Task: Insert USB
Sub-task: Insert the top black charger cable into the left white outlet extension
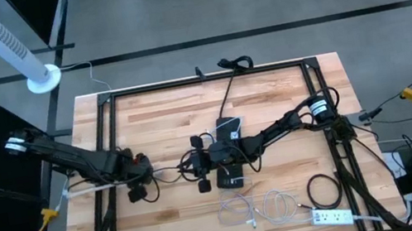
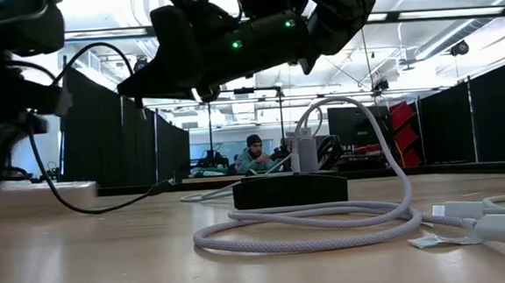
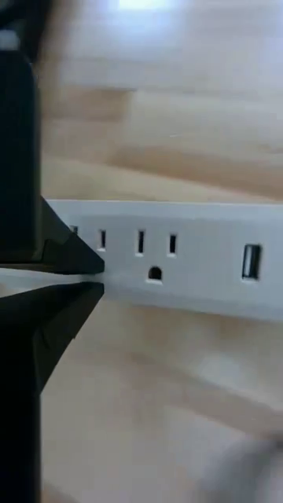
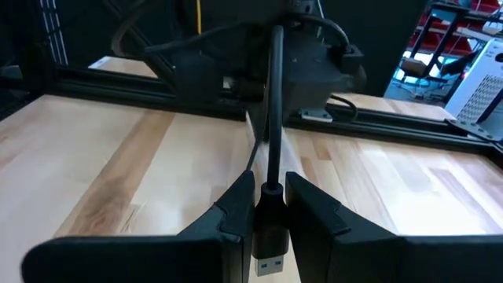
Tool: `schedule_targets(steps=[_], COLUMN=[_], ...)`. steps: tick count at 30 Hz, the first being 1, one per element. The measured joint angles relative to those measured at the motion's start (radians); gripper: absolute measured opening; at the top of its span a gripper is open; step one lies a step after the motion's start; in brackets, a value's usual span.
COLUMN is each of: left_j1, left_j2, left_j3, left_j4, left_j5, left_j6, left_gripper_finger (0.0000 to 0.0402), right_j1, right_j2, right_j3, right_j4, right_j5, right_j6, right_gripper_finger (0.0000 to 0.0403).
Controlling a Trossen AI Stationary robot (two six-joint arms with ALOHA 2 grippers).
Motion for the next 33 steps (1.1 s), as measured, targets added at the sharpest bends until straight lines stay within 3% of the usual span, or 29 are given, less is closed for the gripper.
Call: schedule_targets(steps=[8,16,23,33], left_j1=[0.000,0.001,0.000,0.000], left_j2=[0.051,0.108,0.120,0.117], left_j3=[-0.003,-0.004,-0.003,-0.005], left_j4=[0.227,0.420,0.421,0.428], left_j5=[-0.070,-0.106,-0.105,-0.113], left_j6=[0.053,0.128,0.128,0.132], left_gripper_finger=[0.0020,0.0020,0.0020,0.0020], right_j1=[-0.001,-0.027,-0.053,-0.056], right_j2=[0.005,0.147,0.194,0.192], right_j3=[0.000,0.001,0.000,0.002], right_j4=[0.042,0.277,0.283,0.164], right_j5=[0.000,-0.023,-0.016,-0.003], right_j6=[-0.056,-0.061,0.002,0.041], right_gripper_finger=[0.0047,0.0047,0.0047,0.0047])
